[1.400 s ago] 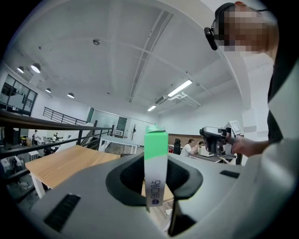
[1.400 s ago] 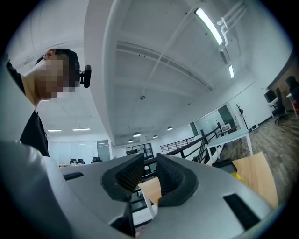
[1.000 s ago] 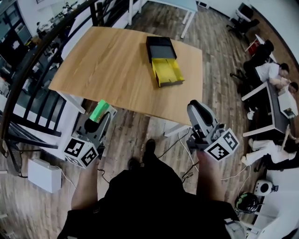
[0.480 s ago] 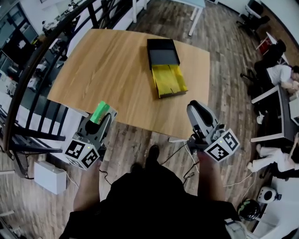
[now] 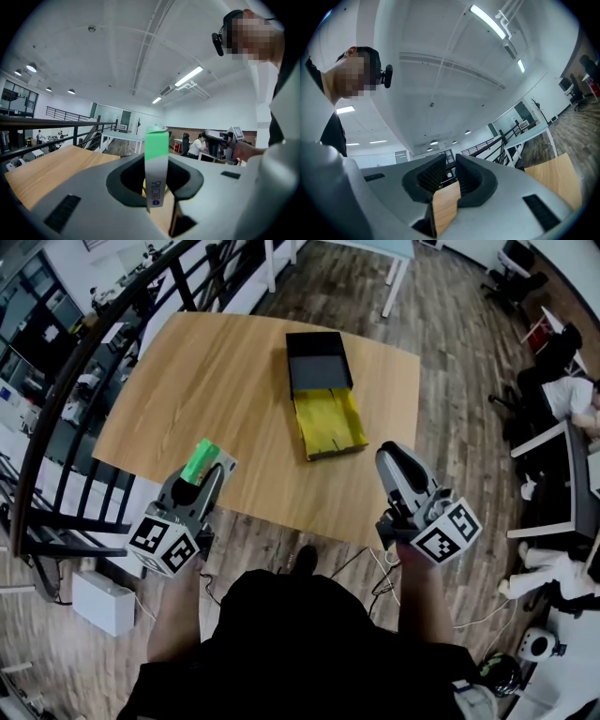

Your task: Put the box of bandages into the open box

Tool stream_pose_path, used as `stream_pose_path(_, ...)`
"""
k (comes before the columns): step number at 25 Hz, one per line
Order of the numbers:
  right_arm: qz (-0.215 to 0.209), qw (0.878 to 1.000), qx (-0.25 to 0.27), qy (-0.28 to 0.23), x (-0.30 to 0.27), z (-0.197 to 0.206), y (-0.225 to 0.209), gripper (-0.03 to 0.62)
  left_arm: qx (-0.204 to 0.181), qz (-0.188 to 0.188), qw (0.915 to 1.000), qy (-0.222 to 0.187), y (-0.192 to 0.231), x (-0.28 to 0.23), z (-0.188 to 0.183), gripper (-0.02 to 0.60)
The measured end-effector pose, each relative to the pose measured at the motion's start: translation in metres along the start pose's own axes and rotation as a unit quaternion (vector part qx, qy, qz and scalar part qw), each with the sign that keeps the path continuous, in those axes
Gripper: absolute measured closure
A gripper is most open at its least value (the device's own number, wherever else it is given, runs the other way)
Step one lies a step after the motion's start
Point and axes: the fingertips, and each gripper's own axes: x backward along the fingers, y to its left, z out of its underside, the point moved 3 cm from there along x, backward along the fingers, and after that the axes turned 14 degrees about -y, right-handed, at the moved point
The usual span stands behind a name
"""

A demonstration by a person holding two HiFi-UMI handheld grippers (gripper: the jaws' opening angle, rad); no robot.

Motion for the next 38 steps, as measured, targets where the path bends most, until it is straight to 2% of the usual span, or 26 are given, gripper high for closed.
stream_pose_path(4, -0.009, 1.0, -0.004, -0.003, -0.004, -0.005, -0.006, 0.522, -0.002, 0.001, 1.0, 0.006, -0.006, -0.015, -0.001, 0.491)
stream_pose_path(9, 0.001, 1.0, -0.008, 0.003, -0.009, 0.0, -0.016, 0.522, 0.005, 0.011, 0.9999, 0.012, -0.004, -0.034, 0.002, 0.491)
stream_pose_path(21, 0.039, 0.999, 0.03, -0.004, -0.062, 0.004, -0.038, 0.522, 0.022, 0.074, 0.997, 0.002, 0.047, -0.093, 0.003, 0.491)
stream_pose_path(28, 0.086, 0.995, 0.051, -0.015, -0.076, 0.012, -0.043, 0.522, 0.03, 0.13, 0.9908, 0.018, 0.068, -0.121, 0.011, 0.491)
stream_pose_path(33, 0.115, 0.992, 0.058, -0.013, -0.072, 0.017, -0.04, 0.522, 0.039, 0.174, 0.9833, 0.033, 0.062, -0.142, 0.023, 0.491)
stream_pose_path(38, 0.136, 0.989, 0.057, -0.012, -0.065, 0.019, -0.05, 0.522, 0.049, 0.202, 0.9769, 0.051, 0.052, -0.166, 0.039, 0.491)
